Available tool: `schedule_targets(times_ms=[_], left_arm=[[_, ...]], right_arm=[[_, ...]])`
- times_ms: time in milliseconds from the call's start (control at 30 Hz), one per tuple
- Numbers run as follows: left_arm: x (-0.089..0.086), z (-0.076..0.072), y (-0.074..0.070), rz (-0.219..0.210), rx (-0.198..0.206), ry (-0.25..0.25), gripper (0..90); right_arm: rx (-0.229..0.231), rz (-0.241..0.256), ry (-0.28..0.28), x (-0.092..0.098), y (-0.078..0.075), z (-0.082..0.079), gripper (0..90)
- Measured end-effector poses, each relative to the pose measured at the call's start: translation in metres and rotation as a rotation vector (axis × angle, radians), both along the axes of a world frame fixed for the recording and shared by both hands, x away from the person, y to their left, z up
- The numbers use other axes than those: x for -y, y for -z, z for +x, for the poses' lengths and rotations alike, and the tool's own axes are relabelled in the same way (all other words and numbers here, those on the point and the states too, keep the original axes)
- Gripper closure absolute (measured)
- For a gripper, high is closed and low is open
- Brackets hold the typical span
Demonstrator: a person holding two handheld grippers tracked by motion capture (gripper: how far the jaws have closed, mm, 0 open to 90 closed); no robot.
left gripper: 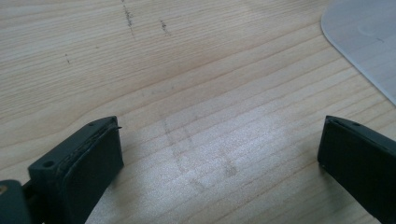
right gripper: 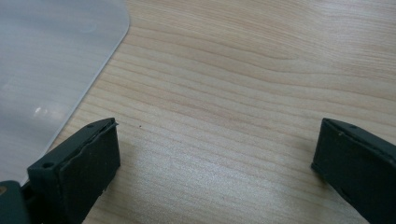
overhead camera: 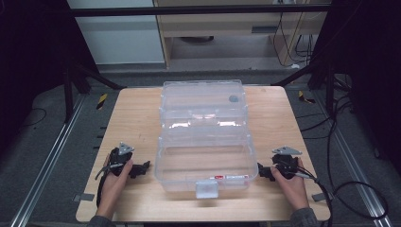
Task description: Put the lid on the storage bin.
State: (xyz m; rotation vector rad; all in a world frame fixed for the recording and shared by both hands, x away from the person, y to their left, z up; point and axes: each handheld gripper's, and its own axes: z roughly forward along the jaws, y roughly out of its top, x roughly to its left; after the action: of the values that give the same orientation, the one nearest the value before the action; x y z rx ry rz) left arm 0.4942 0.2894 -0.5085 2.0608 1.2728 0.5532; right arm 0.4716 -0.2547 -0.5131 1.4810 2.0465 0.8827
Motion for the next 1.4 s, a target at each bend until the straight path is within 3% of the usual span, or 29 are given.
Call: schedule_targets(times_ms=[167, 267, 367, 400, 467, 500, 533, 567, 600, 633, 700, 767, 800, 833, 867, 900, 1067, 1133, 1233, 1333, 1400], left_arm=[[-0.001, -0.006, -0.002, -0.007, -0.001, 0.039, 2.1], [0.001, -0.011, -0.009, 0.015, 0.02, 0.065, 3.3], [0.002, -0.02, -0.023, 0.017, 0.062, 0.114, 3.2], [0.002, -0.025, -0.036, 0.034, 0.087, 0.13, 3.3], [0.003, -0.03, -0.05, 0.033, 0.094, 0.164, 3.5], [0.003, -0.03, -0.05, 0.033, 0.094, 0.164, 3.3], [0.007, -0.036, -0.064, 0.054, 0.109, 0.2, 3.0], [0.007, -0.036, -0.064, 0.054, 0.109, 0.2, 3.3], [0.011, -0.042, -0.08, 0.079, 0.135, 0.236, 3.3], [0.011, -0.042, -0.08, 0.079, 0.135, 0.236, 3.1], [0.015, -0.048, -0.098, 0.067, 0.15, 0.277, 3.1], [0.018, -0.05, -0.112, 0.038, 0.164, 0.3, 2.8], [0.02, -0.052, -0.126, 0.006, 0.169, 0.326, 2.8], [0.02, -0.052, -0.126, 0.006, 0.169, 0.326, 2.7], [0.024, -0.052, -0.136, -0.004, 0.173, 0.355, 2.6], [0.024, -0.052, -0.136, -0.004, 0.173, 0.355, 2.6], [0.039, -0.053, -0.154, 0.003, 0.175, 0.427, 2.6], [0.052, -0.054, -0.16, 0.034, 0.166, 0.473, 2.6], [0.06, -0.054, -0.162, 0.04, 0.149, 0.493, 2.7], [0.075, -0.054, -0.163, 0.093, 0.142, 0.545, 2.6], [0.08, -0.053, -0.162, 0.097, 0.127, 0.547, 2.6]], right_arm=[[-0.001, 0.001, -0.002, 0.0, 0.0, 0.0, 0.5], [-0.002, 0.004, -0.005, 0.001, 0.0, -0.001, 0.9], [0.014, 0.014, -0.024, 0.005, -0.004, -0.007, 12.8], [0.013, -0.012, -0.049, 0.004, -0.015, -0.014, 12.1], [0.042, -0.074, -0.096, 0.0, -0.033, -0.022, 12.6], [0.042, -0.074, -0.096, 0.0, -0.033, -0.022, 12.6], [0.065, -0.157, -0.132, -0.003, -0.053, -0.027, 12.6], [0.065, -0.157, -0.132, -0.003, -0.053, -0.027, 12.6], [0.095, -0.228, -0.164, -0.006, -0.078, -0.032, 12.6], [0.095, -0.228, -0.164, -0.006, -0.078, -0.032, 12.6], [0.146, -0.282, -0.183, -0.009, -0.103, -0.034, 11.6], [0.15, -0.272, -0.228, -0.012, -0.125, -0.032, 11.6], [0.154, -0.28, -0.261, -0.015, -0.143, -0.026, 11.1], [0.154, -0.28, -0.261, -0.015, -0.143, -0.026, 11.1], [0.137, -0.314, -0.301, -0.019, -0.159, -0.016, 10.1], [0.137, -0.314, -0.301, -0.019, -0.159, -0.016, 10.1], [0.141, -0.389, -0.387, -0.033, -0.199, 0.009, 13.0], [0.132, -0.417, -0.444, -0.045, -0.217, 0.025, 17.9], [0.132, -0.437, -0.487, -0.054, -0.226, 0.036, 22.3], [0.145, -0.462, -0.558, -0.071, -0.243, 0.053, 30.7], [0.143, -0.484, -0.59, -0.078, -0.25, 0.059, 36.4]])
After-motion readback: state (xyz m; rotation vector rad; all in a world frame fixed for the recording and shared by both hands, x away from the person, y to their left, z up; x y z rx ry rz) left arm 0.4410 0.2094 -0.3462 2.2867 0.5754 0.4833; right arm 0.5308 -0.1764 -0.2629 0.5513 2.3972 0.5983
